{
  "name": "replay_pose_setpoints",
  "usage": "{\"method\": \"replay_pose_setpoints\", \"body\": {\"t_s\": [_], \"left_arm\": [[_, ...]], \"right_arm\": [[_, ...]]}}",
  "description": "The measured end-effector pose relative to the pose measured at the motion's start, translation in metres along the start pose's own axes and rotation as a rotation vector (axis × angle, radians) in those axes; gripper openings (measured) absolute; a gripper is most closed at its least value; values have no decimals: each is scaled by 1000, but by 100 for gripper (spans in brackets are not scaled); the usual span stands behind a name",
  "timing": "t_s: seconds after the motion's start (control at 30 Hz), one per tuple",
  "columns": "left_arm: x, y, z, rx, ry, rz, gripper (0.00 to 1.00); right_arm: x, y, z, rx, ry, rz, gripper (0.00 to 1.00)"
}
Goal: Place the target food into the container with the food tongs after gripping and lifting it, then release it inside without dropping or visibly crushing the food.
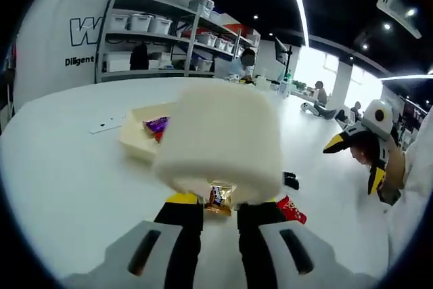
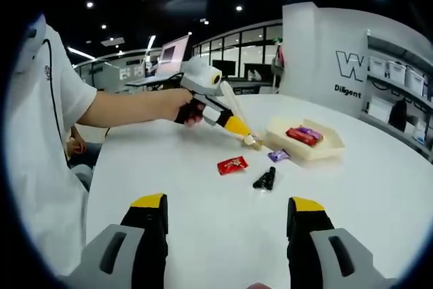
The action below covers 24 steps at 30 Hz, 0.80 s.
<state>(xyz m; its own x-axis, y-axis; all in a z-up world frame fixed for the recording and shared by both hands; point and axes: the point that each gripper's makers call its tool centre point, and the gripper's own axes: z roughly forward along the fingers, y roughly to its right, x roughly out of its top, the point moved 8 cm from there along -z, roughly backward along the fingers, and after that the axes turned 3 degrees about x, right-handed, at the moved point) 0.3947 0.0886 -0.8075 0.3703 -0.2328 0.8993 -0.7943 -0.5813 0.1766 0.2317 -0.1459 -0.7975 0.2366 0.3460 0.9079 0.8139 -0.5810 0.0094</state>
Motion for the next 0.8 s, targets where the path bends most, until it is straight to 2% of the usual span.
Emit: {"method": "replay_pose_setpoints", "body": {"t_s": [0.4,0.8], "left_arm": [[18,14,-1,-91,13,18,17],[42,15,0,-131,24,50,17]], "right_arm": [[-2,1,-2,-3,4,5,69],[0,1,-5,-7,11,2,69]]}}
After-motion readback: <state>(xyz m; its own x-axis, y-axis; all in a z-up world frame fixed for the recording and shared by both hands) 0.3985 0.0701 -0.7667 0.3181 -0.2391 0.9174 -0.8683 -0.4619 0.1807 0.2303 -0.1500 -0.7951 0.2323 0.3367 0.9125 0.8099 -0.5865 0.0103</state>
